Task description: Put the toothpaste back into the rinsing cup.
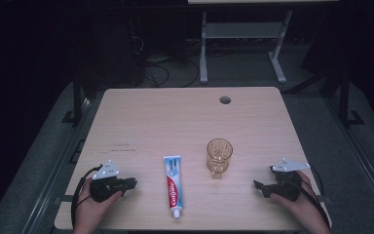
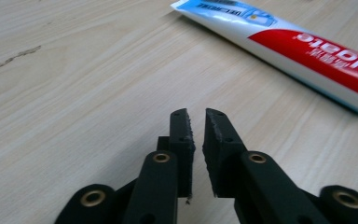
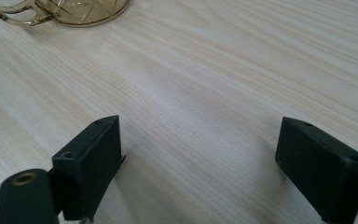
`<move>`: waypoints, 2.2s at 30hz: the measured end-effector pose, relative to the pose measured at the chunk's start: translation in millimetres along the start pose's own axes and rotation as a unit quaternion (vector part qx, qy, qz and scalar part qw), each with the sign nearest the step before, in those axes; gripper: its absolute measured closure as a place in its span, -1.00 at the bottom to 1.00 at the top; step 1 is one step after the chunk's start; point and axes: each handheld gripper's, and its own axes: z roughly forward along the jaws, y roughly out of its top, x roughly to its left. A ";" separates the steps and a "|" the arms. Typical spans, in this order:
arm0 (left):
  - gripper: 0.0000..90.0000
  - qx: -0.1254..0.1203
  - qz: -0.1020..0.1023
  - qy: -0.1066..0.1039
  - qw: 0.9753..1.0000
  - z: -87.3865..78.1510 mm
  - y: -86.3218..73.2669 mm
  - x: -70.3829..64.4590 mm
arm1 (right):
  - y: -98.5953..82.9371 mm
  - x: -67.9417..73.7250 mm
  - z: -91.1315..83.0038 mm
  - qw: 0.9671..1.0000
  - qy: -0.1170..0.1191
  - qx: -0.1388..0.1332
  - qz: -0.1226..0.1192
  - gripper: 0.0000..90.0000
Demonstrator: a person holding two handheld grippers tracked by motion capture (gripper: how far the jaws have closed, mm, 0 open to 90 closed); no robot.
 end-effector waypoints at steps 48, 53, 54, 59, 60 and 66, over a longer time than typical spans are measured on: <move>1.00 -0.013 0.054 -0.123 0.991 48.1 65.0 -65.5 | 0.5 -0.1 0.5 1.000 0.000 0.000 -0.001 -0.70; 1.00 -0.007 0.063 -0.132 0.989 56.4 68.7 -72.6 | 0.5 0.0 0.5 1.000 0.000 0.000 0.000 -0.70; 1.00 -0.007 0.064 -0.134 0.989 57.5 69.1 -73.7 | 0.5 0.0 0.5 1.000 0.000 0.000 -0.001 -0.70; 1.00 0.002 0.074 -0.140 0.987 64.6 71.3 -80.2 | 0.5 0.1 0.5 1.000 0.001 0.000 -0.001 -0.70; 1.00 0.002 0.074 -0.140 0.987 64.6 71.3 -80.2 | 0.5 0.1 0.5 1.000 0.001 0.000 -0.001 -0.70; 1.00 0.017 0.081 -0.148 0.986 75.8 70.2 -87.8 | 0.5 0.1 0.5 1.000 0.001 0.000 -0.001 -0.70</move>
